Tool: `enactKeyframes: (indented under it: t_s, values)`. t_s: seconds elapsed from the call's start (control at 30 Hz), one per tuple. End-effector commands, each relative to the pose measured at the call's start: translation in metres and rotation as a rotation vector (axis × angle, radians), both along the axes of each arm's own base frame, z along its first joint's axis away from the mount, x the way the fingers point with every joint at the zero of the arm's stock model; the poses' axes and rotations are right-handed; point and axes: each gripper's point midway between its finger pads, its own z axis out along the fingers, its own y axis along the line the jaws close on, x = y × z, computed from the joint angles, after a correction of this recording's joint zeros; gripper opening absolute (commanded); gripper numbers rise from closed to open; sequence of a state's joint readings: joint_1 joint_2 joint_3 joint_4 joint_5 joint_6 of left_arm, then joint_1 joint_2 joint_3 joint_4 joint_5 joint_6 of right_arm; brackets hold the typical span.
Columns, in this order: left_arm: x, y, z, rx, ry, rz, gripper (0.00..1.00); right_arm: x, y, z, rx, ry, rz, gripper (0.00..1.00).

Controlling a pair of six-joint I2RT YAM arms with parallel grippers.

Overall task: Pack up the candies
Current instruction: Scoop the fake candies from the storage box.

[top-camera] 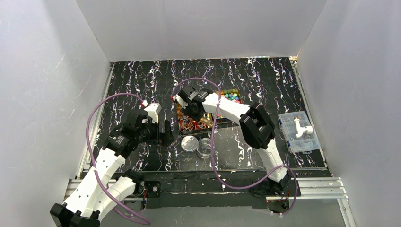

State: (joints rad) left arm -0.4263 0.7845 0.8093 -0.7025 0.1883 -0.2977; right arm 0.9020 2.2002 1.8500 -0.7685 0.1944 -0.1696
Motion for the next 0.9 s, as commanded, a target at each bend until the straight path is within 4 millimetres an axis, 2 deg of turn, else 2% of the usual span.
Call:
enactKeyframes:
  t_s: [0.0,0.33,0.87]
  values:
    - [0.001,0.0,-0.001,0.004,-0.009,-0.009,0.97,0.002,0.012,0.012,0.136,-0.035,0.027,0.01]
    - [0.001,0.001,-0.002,0.009,-0.008,-0.004,0.97,-0.007,-0.005,0.029,0.196,-0.098,0.052,0.01]
    - [0.003,0.002,-0.005,0.022,0.003,0.001,0.98,-0.018,-0.022,0.06,0.293,-0.178,0.068,0.01]
